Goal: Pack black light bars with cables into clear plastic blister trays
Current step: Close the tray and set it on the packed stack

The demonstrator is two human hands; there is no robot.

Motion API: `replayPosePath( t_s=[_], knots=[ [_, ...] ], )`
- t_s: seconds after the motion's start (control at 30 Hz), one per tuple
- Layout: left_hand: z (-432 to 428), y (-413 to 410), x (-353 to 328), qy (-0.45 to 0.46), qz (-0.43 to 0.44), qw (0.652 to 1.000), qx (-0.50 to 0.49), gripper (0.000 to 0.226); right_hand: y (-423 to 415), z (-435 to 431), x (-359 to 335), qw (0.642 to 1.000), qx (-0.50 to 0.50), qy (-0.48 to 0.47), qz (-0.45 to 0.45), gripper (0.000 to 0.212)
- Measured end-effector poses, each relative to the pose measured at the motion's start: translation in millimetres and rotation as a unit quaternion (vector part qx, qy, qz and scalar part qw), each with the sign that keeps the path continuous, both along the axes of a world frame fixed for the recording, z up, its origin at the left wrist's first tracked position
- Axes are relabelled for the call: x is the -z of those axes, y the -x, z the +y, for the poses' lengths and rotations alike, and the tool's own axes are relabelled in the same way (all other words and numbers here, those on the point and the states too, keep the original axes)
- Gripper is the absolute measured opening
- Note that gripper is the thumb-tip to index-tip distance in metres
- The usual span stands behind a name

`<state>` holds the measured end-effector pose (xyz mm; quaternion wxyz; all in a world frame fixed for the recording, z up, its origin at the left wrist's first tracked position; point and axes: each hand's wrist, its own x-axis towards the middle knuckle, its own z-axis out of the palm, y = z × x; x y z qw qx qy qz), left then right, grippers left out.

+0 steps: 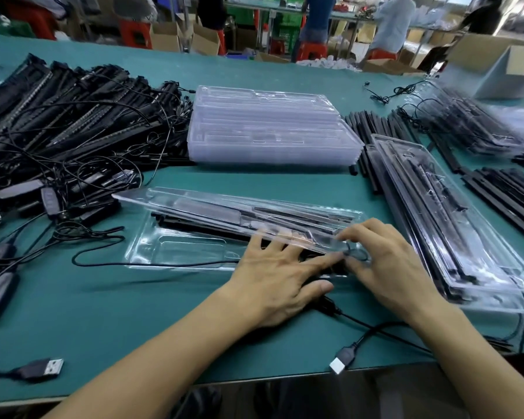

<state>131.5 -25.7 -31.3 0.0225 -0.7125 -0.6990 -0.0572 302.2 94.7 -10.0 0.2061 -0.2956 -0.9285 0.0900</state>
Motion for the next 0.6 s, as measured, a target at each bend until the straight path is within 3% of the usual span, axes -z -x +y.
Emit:
replayPosePath(
  t_s=[0.37,0.6],
  knots=[
    [-5,0,-1,-0.002,-0.021,1.0,-0.003,0.061,-8,10,-8,0.994,-0.05,0.097,-0.007,0.029],
    [-4,0,1,0.007,-0.039,0.999,-0.009,0.063,-15,9,-14,0.996,-0.038,0.026,-0.075,0.058]
  ],
)
